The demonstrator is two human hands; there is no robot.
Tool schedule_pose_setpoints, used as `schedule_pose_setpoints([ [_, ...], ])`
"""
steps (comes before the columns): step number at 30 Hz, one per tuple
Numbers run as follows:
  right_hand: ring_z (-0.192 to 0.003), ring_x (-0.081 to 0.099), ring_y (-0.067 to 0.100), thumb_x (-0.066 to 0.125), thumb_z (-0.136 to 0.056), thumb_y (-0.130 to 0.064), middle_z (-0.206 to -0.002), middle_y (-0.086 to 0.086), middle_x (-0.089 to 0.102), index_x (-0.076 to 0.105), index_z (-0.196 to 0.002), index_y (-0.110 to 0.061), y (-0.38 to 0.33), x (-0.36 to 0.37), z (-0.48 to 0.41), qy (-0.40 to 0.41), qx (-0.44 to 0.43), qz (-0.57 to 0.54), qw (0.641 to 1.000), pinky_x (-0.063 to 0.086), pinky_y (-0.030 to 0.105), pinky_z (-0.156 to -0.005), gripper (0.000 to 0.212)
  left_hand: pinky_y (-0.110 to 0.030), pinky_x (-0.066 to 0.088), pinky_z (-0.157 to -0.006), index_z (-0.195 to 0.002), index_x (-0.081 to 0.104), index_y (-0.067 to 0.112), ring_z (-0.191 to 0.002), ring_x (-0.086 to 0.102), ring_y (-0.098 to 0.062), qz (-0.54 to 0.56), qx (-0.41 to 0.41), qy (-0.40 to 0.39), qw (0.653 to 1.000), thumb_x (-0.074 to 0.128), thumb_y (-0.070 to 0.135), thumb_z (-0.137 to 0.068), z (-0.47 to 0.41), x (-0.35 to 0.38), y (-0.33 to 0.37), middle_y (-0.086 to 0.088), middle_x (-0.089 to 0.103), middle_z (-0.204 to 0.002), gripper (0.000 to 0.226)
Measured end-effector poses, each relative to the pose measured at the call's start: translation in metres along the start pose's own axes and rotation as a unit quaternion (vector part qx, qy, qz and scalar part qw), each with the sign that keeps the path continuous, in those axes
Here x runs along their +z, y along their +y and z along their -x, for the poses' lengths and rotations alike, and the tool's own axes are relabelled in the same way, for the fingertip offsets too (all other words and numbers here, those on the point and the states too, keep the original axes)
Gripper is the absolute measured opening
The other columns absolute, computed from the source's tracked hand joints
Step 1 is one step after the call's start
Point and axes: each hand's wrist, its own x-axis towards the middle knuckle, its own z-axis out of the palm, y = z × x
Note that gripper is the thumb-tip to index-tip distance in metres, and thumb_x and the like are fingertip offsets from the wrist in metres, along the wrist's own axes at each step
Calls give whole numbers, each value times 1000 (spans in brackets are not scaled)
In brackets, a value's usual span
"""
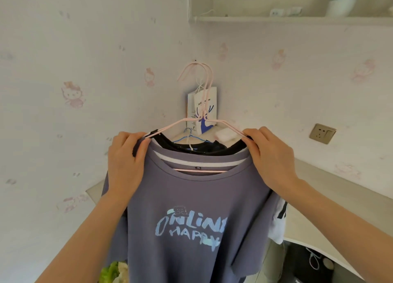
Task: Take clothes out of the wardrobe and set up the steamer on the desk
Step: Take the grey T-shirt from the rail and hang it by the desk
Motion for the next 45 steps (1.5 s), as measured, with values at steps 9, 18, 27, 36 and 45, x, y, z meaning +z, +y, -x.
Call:
schedule_pose_setpoints([
  [9,-76,59,17,40,-96,-43,-87,-8,58,59,-106,-29,26,70,-65,-24,10,-2,1000,50,38,-56,26,-29,40,-86,-111,67,20,-95,49,-13,12,-28,-20,999,53,28,-96,-55,63,-52,2,56,-98,22],
  [18,-80,52,9,42,-98,-42,-95,-10,60,59,-106,-27,78,177,-170,-88,42,-45,994,38,26,-63,24,-26,39,-85,-106,69,22,-94,51,-14,-3,-79,-44,996,55,32,-95,-142,169,-111,4,58,-96,20],
  [27,-71,53,14,51,-94,-41,-77,-9,58,61,-90,-23,140,336,-207,-221,132,-127,958,41,27,-61,20,-26,39,-82,-95,70,17,-92,53,-18,-39,-194,-170,965,59,31,-93,-163,287,-213,0,59,-94,18],
  [36,-73,57,16,47,-97,-37,-81,-3,60,61,-94,-21,186,463,-176,-354,184,-140,907,48,34,-67,22,-27,40,-74,-89,71,15,-84,58,-16,-43,-306,-261,915,64,32,-90,-132,368,-292,3,64,-85,18],
  [45,-82,57,13,47,-98,-25,-101,-1,63,61,-115,-17,204,506,-158,-389,175,-151,892,47,28,-76,24,-27,41,-79,-96,65,19,-88,54,-14,-85,-275,-277,917,60,32,-92,-110,399,-318,5,58,-91,14],
])
